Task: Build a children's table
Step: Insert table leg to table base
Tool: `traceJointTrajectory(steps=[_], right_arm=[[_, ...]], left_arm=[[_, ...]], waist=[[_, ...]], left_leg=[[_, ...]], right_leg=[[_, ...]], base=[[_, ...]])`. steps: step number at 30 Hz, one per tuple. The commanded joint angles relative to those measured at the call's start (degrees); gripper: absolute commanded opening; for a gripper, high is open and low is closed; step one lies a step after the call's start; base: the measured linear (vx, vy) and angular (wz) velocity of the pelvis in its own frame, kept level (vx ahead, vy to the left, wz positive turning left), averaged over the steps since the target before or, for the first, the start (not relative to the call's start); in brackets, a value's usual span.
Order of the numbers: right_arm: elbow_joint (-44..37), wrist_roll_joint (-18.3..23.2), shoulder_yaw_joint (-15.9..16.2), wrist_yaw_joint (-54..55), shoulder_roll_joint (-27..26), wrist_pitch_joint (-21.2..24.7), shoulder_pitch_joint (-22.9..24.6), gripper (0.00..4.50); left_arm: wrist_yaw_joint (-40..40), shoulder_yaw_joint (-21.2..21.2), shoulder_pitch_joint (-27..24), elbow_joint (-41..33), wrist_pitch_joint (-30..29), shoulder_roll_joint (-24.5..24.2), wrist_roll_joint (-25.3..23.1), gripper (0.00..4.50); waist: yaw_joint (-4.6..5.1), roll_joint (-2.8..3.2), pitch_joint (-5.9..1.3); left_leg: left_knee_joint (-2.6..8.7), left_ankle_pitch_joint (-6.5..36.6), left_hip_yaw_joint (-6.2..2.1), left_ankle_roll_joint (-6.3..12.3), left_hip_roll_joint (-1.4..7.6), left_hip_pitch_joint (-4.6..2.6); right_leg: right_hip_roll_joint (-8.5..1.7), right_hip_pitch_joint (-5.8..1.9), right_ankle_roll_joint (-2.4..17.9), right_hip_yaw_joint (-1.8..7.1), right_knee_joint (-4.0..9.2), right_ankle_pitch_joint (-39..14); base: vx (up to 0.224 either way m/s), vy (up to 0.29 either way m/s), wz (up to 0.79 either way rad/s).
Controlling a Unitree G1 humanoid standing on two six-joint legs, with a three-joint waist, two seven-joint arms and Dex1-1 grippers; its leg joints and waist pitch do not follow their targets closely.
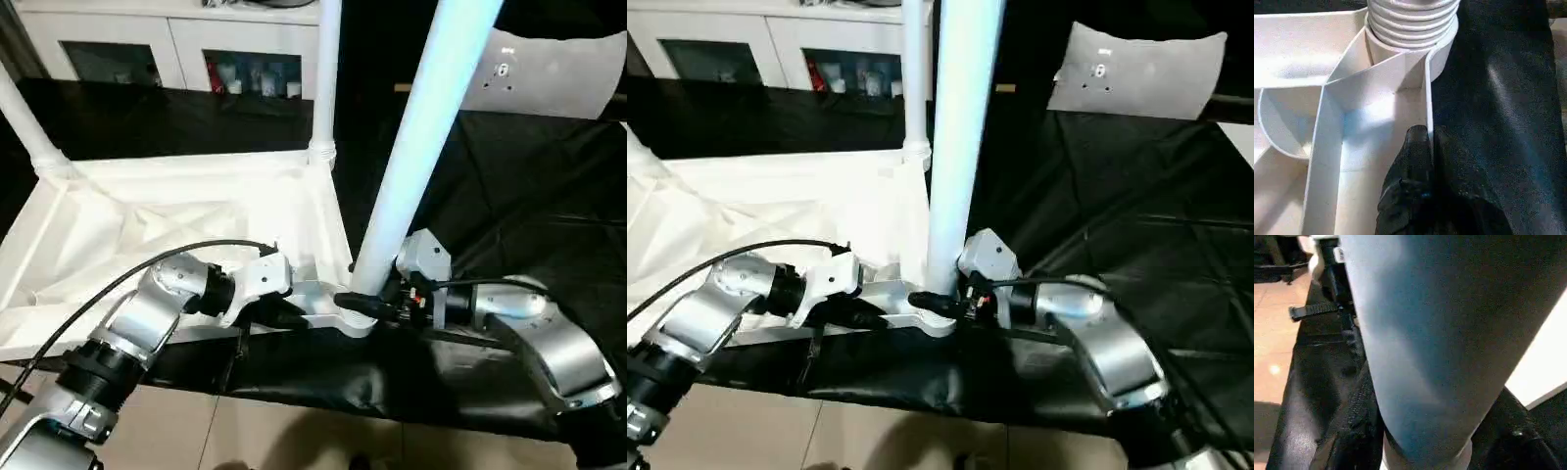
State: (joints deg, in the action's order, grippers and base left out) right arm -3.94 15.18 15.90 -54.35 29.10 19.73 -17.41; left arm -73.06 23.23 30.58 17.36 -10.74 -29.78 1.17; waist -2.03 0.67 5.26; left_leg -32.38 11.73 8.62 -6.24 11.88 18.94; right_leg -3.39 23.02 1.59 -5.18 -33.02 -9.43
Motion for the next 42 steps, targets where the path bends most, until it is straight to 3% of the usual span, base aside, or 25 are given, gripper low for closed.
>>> traceJointTrajectory(steps=[1,2,4,6,12,17,18,19,22,25,26,27,28,29,30,31,32,33,34,35,37,38,39,41,42], right_arm=[[5.3,-2.1,11.1,-5.5,0.3,6.0,4.4,1.89],[4.2,-1.6,12.3,-6.7,0.5,7.1,4.4,1.89],[3.4,-1.4,12.9,-7.1,0.8,7.5,4.6,1.89],[1.3,-0.8,13.8,-7.8,1.0,9.0,5.3,1.89],[-0.3,-1.1,15.3,-8.1,-0.1,10.2,5.4,1.89],[0.5,-2.0,14.9,-6.0,-1.2,9.7,5.0,1.89],[1.0,-2.7,14.6,-5.0,-1.6,9.8,4.9,1.89],[1.0,-2.7,14.6,-5.0,-1.6,9.8,4.9,1.89],[2.5,-4.0,12.4,0.1,-4.0,10.1,4.7,1.89],[4.2,-5.4,7.9,8.1,-7.3,11.3,4.9,1.89],[4.1,-5.5,7.2,9.1,-7.6,11.5,5.0,1.89],[3.9,-5.5,6.7,10.0,-7.9,11.6,5.3,1.89],[3.8,-5.6,6.5,10.2,-8.0,11.7,5.4,1.89],[3.1,-6.3,4.6,13.5,-9.3,12.2,6.1,1.89],[3.0,-6.5,4.1,14.5,-9.7,12.4,6.2,1.89],[3.1,-6.9,3.5,15.8,-10.4,12.6,6.0,1.89],[3.1,-7.0,3.4,16.1,-10.6,12.6,6.0,1.89],[3.9,-7.1,2.5,19.5,-12.5,12.9,5.1,1.89],[3.9,-7.1,2.5,19.5,-12.5,12.9,5.1,1.89],[4.6,-7.2,1.9,21.3,-13.6,13.1,4.5,1.89],[6.9,-7.0,0.7,25.2,-16.4,13.4,3.0,1.89],[7.8,-7.2,0.4,26.1,-17.2,13.1,2.5,1.89],[7.9,-7.3,0.4,26.2,-17.3,13.1,2.5,1.89],[9.5,-7.3,-0.3,28.0,-19.4,12.5,1.5,1.89],[9.7,-7.0,-0.5,28.2,-19.9,12.5,1.4,1.89]], left_arm=[[0.7,0.1,2.8,2.4,1.3,-0.4,-2.5,0.00],[0.0,0.2,5.6,5.4,2.9,0.2,-2.6,0.00],[-0.2,0.2,6.9,6.8,3.5,0.5,-2.7,0.00],[-0.3,0.3,9.3,9.6,5.0,0.9,-3.3,0.00],[-1.3,0.8,14.2,16.6,8.8,0.6,-4.5,0.00],[-1.8,-0.1,13.6,16.9,8.7,-0.3,-3.8,0.00],[-1.8,-0.6,12.8,16.2,8.1,-0.8,-3.2,0.00],[-1.8,-0.6,12.8,16.2,8.1,-0.8,-3.2,0.00],[-0.2,-2.8,9.9,11.8,3.3,-1.7,-0.9,0.00],[4.5,-6.7,3.7,1.5,-4.8,-2.8,1.1,0.00],[5.5,-7.4,2.4,-0.7,-6.4,-2.8,1.4,0.00],[7.2,-8.4,0.6,-3.8,-8.7,-2.6,1.5,0.00],[7.7,-8.7,0.0,-4.8,-9.4,-2.6,1.6,0.00],[12.7,-10.9,-6.4,-15.9,-16.7,-0.7,1.1,0.00],[14.1,-11.4,-8.1,-19.0,-18.7,0.0,0.8,0.00],[15.4,-11.4,-9.7,-22.1,-20.8,1.4,0.2,0.00],[15.7,-11.4,-10.1,-22.8,-21.3,1.7,0.0,0.00],[19.3,-10.9,-12.3,-28.7,-26.5,5.0,-1.2,0.00],[19.3,-10.9,-12.3,-28.7,-26.5,5.0,-1.2,0.00],[21.0,-10.2,-12.8,-30.9,-28.3,6.8,-1.7,0.00],[25.3,-8.1,-12.4,-34.0,-31.2,11.0,-3.1,0.00],[27.0,-7.9,-12.2,-34.7,-32.8,12.6,-3.4,0.00],[27.2,-7.9,-12.2,-34.8,-33.0,12.7,-3.4,0.00],[29.9,-7.1,-11.5,-34.3,-35.3,14.4,-5.2,0.00],[30.3,-6.8,-11.3,-33.8,-35.1,14.2,-6.0,0.00]], waist=[[0.44,0.25,-0.26],[0.49,0.49,0.85],[0.39,0.27,0.99],[0.30,0.45,1.83],[0.39,0.56,2.63],[0.59,0.72,3.20],[0.65,0.32,3.26],[0.53,0.70,3.26],[0.81,0.01,3.68],[1.75,0.18,4.05],[2.23,0.17,4.02],[2.39,0.38,4.20],[2.89,0.52,4.11],[3.44,0.37,3.82],[3.89,0.72,4.36],[4.21,0.64,4.52],[4.21,0.64,4.52],[4.98,0.43,4.33],[5.07,0.43,4.30],[5.14,0.24,4.28],[5.28,0.22,4.19],[5.18,-0.14,3.88],[4.96,0.01,4.02],[4.73,-0.38,3.71],[4.51,-0.29,3.67]], left_leg=[[4.27,16.1,0.28,4.32,0.54,0.48],[4.52,17.8,0.17,4.08,0.51,0.51],[4.58,19.0,0.02,3.73,0.41,-0.05],[4.95,18.1,-0.29,3.71,0.45,0.23],[5.42,16.3,-0.63,3.90,0.62,0.86],[5.93,17.6,-0.74,3.65,0.71,0.69],[6.02,18.0,-0.79,3.62,0.66,0.64],[6.04,18.2,-0.85,3.44,0.75,0.49],[6.22,19.1,-0.98,3.02,0.45,0.58],[6.40,18.9,-1.44,2.32,-0.12,1.05],[6.54,18.8,-1.86,1.87,0.05,1.61],[6.61,19.6,-2.04,1.94,0.01,1.54],[6.57,21.1,-2.36,2.02,0.14,1.21],[6.75,20.2,-2.61,1.58,0.68,1.69],[7.30,20.8,-2.94,1.85,0.99,2.49],[7.18,23.4,-2.83,2.57,0.75,1.55],[7.18,23.4,-2.83,2.57,0.75,1.55],[7.24,22.5,-2.82,2.60,0.95,1.82],[7.27,21.9,-2.81,2.59,0.97,1.96],[7.14,22.0,-2.56,3.16,0.64,1.44],[6.85,21.6,-2.44,3.62,0.44,1.19],[6.67,20.3,-2.36,4.05,0.31,1.30],[6.72,19.3,-2.26,4.13,0.46,1.33],[6.58,17.4,-2.07,4.45,0.46,1.48],[6.53,16.5,-1.96,4.62,0.46,1.47]], right_leg=[[-3.68,-1.87,6.3,3.22,5.40,-27.1],[-3.73,-1.46,5.4,3.21,5.84,-29.7],[-3.93,-1.41,4.0,3.20,6.32,-33.8],[-4.20,-1.44,3.4,3.33,6.42,-34.6],[-4.59,-1.82,4.2,3.42,6.28,-33.6],[-4.81,-1.56,3.7,3.41,6.91,-36.9],[-4.86,-1.56,3.2,3.41,7.14,-38.4],[-5.01,-1.41,3.2,3.47,7.07,-38.8],[-5.17,-1.27,1.7,3.27,7.71,-43.5],[-5.05,-1.23,-0.1,2.81,8.23,-47.6],[-5.26,-1.64,-0.2,2.70,7.78,-47.2],[-5.15,-1.48,-0.3,2.51,8.00,-47.7],[-5.29,-1.30,-0.1,2.45,8.06,-47.4],[-5.58,-1.83,1.5,2.64,7.34,-43.7],[-5.36,-2.01,2.4,2.43,7.31,-41.5],[-4.95,-1.15,2.1,2.57,7.87,-41.8],[-4.95,-1.15,2.1,2.57,7.87,-41.8],[-5.09,-1.65,4.2,2.81,7.31,-37.7],[-5.09,-1.78,4.5,2.91,7.11,-36.9],[-4.92,-1.27,4.3,3.14,7.43,-37.2],[-4.98,-0.96,4.9,3.35,7.49,-37.7],[-5.05,-1.18,4.9,3.42,7.54,-37.3],[-5.05,-1.08,5.3,3.56,7.43,-35.7],[-5.04,-1.38,6.1,3.72,7.07,-32.8],[-5.01,-1.40,6.5,3.80,6.96,-31.4]], base=[[0.000,0.000,0.00],[0.000,0.000,0.00],[0.000,0.000,0.00],[0.000,0.000,0.00],[0.000,0.000,0.00],[0.000,0.000,0.00],[0.000,0.000,0.00],[0.000,0.000,0.00],[0.000,0.000,0.00],[0.000,0.000,0.00],[0.000,0.000,0.00],[0.000,0.000,0.00],[0.000,0.000,0.00],[-0.004,0.053,-0.16],[-0.004,0.053,-0.16],[0.007,0.061,-0.12],[0.009,0.063,-0.05],[0.009,0.063,-0.05],[0.008,0.062,-0.05],[0.000,0.000,0.00],[0.000,0.000,0.00],[0.000,0.000,0.00],[0.000,0.000,0.00],[0.000,0.000,0.00],[0.000,0.000,0.00]])
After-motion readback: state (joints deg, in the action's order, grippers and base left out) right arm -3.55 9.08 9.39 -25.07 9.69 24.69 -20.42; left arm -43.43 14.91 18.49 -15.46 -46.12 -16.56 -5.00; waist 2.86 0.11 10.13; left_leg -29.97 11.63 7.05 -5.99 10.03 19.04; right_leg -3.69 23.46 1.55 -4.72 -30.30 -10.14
